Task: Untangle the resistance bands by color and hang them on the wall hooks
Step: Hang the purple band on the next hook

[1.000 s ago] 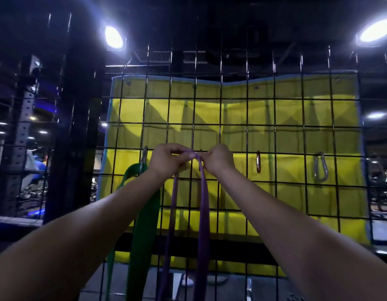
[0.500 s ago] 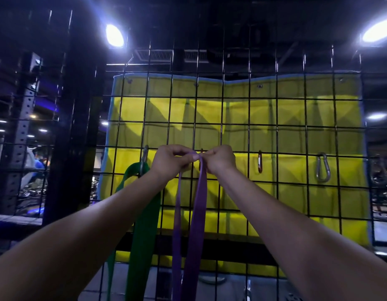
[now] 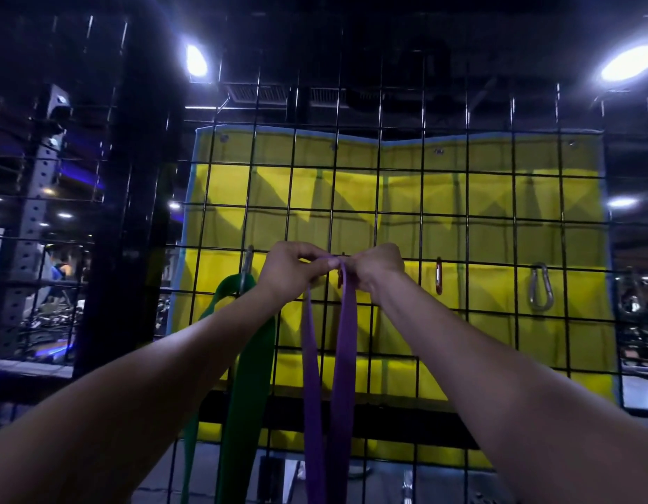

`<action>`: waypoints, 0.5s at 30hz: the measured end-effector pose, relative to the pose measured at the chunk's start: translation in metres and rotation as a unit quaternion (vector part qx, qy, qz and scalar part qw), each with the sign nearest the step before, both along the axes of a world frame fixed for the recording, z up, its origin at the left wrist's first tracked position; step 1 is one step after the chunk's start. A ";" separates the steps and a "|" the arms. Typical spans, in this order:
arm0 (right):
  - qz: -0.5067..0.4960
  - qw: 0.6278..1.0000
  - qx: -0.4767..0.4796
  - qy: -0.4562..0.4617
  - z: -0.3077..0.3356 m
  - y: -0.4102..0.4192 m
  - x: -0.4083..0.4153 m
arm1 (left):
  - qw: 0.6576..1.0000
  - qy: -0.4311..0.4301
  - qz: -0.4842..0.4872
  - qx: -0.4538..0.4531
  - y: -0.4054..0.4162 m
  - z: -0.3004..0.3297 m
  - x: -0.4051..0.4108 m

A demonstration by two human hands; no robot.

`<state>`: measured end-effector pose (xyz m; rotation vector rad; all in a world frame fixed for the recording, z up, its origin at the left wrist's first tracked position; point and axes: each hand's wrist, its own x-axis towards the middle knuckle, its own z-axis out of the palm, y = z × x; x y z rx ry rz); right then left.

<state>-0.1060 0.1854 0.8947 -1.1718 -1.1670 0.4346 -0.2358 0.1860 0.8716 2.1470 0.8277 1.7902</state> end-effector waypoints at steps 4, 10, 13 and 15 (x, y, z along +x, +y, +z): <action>-0.033 0.998 0.008 -0.047 0.001 0.001 -0.003 | 0.995 0.076 0.046 0.036 0.000 0.003 -0.005; -0.107 0.977 0.040 -0.181 0.002 -0.002 -0.003 | 0.979 0.164 0.093 0.081 -0.003 0.013 0.000; -0.098 0.974 0.048 -0.198 0.002 -0.004 -0.002 | 0.972 0.197 0.115 0.060 0.002 0.014 0.001; -0.084 0.974 0.048 -0.203 0.001 -0.006 -0.001 | 0.968 0.217 0.119 0.048 0.004 0.012 0.001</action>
